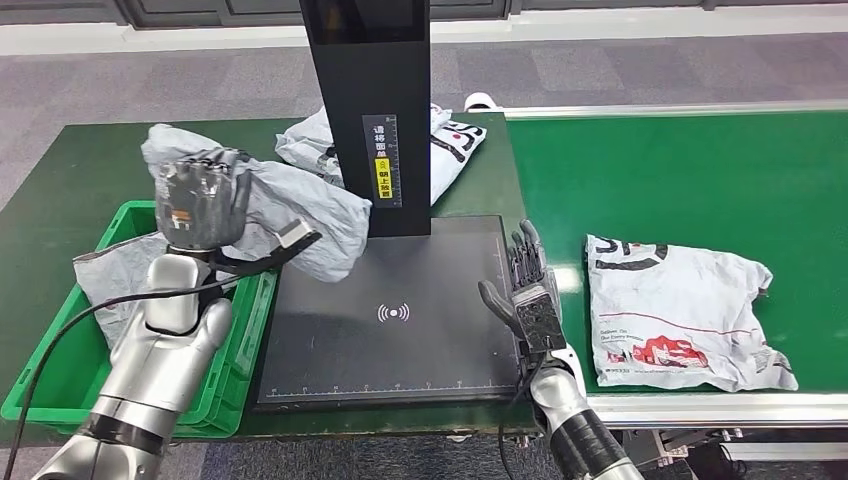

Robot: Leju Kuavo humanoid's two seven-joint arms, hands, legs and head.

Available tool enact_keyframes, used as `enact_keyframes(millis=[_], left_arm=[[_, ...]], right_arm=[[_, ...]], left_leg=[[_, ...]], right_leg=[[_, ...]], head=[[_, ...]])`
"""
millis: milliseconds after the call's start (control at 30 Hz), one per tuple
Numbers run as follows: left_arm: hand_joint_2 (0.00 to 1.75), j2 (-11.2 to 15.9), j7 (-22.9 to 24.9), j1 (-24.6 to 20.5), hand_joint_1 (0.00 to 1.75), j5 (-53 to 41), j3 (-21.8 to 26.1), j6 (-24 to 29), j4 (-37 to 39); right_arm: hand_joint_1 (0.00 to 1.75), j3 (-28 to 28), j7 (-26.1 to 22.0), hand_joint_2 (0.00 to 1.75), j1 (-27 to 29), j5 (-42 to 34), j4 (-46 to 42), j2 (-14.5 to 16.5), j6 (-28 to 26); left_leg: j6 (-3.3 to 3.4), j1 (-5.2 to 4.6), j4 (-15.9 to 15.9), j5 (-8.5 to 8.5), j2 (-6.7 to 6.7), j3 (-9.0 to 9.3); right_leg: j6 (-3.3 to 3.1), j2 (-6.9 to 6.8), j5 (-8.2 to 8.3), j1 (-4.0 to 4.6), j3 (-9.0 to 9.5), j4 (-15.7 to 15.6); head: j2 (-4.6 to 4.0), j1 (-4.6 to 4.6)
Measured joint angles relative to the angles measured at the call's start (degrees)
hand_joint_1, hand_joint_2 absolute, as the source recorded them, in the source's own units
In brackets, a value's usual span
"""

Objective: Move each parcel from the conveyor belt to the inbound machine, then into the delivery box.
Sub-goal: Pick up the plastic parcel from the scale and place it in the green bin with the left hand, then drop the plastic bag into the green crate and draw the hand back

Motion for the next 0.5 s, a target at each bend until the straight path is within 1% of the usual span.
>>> enact_keyframes(millis=[67, 133, 233, 367, 433, 500], left_arm=[[1.75, 1.4, 2.5, 0.4, 1.75, -2.6, 2.1, 0.0, -0.4], [1.75, 3.0, 6.1, 1.0, 1.75, -4.9, 3.7, 0.0, -0.1], [1.75, 5.7, 11.1, 1.8, 1.75, -5.8, 5.0, 0.0, 1.4], [1.75, 8.2, 13.0, 2.5, 1.75, -5.8, 6.3, 0.0, 3.0], [1.75, 9.7, 15.7, 2.7, 1.75, -5.9, 6.9, 0.0, 4.8], [1.75, 11.8, 18.5, 2.6, 1.75, -5.9, 7.3, 0.0, 7.7]], right_arm=[[0.0, 0.0, -0.1, 1.75, 0.6, -0.1, -0.4, -0.2, -0.3], [0.0, 0.0, -0.1, 1.75, 1.1, -0.2, -0.9, -0.3, -0.6], [0.0, 0.0, 0.2, 1.75, 1.6, -0.1, -1.4, -0.3, -1.0], [0.0, 0.0, 0.6, 1.75, 1.9, 0.2, -2.0, -0.5, -1.1], [0.0, 0.0, 1.0, 1.75, 2.0, 0.5, -2.3, -0.5, -1.1], [0.0, 0.0, 1.4, 1.75, 2.2, 0.7, -2.5, -0.6, -1.1]], left_leg=[[0.0, 0.0, 0.0, 0.0, -0.01, -0.02], [0.0, 0.01, 0.0, 0.0, -0.02, -0.03], [-0.01, 0.01, 0.0, -0.01, 0.04, -0.03], [0.0, 0.01, 0.0, 0.0, -0.06, -0.09], [-0.01, 0.01, 0.0, -0.01, 0.0, -0.08], [-0.01, 0.01, 0.0, -0.01, 0.1, -0.07]], right_leg=[[-0.03, 0.0, -0.02, 0.01, -0.01, 0.0], [-0.06, 0.0, -0.05, 0.01, -0.01, 0.0], [-0.07, 0.02, -0.05, 0.01, -0.06, 0.0], [-0.08, -0.05, -0.06, 0.0, -0.04, 0.0], [-0.09, 0.0, -0.06, 0.0, -0.06, 0.0], [-0.09, 0.09, -0.06, 0.0, -0.1, 0.0]], head=[[0.0, 0.0], [-0.01, 0.01], [-0.01, 0.01], [0.0, 0.02], [-0.01, 0.02], [-0.02, 0.01]])
